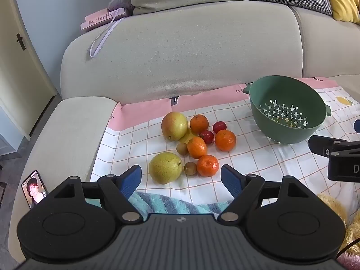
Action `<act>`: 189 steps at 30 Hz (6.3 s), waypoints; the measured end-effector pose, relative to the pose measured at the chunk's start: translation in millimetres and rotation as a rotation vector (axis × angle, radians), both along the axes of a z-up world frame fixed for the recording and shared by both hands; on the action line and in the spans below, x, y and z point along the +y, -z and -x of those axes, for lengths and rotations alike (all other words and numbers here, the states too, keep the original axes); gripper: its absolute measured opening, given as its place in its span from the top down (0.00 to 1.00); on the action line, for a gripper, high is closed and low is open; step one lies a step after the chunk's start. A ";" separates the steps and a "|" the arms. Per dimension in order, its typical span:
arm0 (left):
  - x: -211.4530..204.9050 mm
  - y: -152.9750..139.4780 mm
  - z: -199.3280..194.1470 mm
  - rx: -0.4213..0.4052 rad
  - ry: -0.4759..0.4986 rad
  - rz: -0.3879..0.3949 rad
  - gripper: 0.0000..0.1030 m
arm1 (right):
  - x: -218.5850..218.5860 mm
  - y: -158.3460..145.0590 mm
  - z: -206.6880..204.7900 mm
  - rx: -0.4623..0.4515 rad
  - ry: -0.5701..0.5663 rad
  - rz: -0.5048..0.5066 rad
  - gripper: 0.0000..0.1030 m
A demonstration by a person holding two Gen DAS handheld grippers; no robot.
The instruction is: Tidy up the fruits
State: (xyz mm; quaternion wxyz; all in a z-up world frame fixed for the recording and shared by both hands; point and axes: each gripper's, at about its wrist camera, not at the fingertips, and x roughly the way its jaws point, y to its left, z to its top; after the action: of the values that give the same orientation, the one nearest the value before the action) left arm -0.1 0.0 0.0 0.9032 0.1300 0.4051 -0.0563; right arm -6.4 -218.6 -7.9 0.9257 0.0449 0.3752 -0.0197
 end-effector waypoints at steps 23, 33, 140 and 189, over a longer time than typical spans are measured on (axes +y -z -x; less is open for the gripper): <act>3.8 -4.0 1.4 -0.017 -0.002 0.056 0.15 | 9.0 2.1 -5.8 0.001 -0.005 0.006 0.04; 5.3 -5.1 2.2 -0.023 -0.006 0.052 0.15 | 8.8 4.4 -4.3 0.003 -0.011 0.010 0.04; 58.2 81.3 -96.9 0.185 0.114 0.047 0.24 | 85.9 91.7 -124.3 0.034 -0.359 0.060 0.42; 53.4 98.6 -126.1 0.224 -0.025 0.113 0.25 | 73.8 95.7 -130.2 0.030 -0.338 0.021 0.58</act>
State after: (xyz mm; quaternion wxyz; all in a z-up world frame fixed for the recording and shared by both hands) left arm 126.0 53.4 -98.5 0.8589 0.0669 0.5012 -0.0822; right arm 123.8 -144.8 -103.6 0.9106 -0.0286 0.3908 0.1315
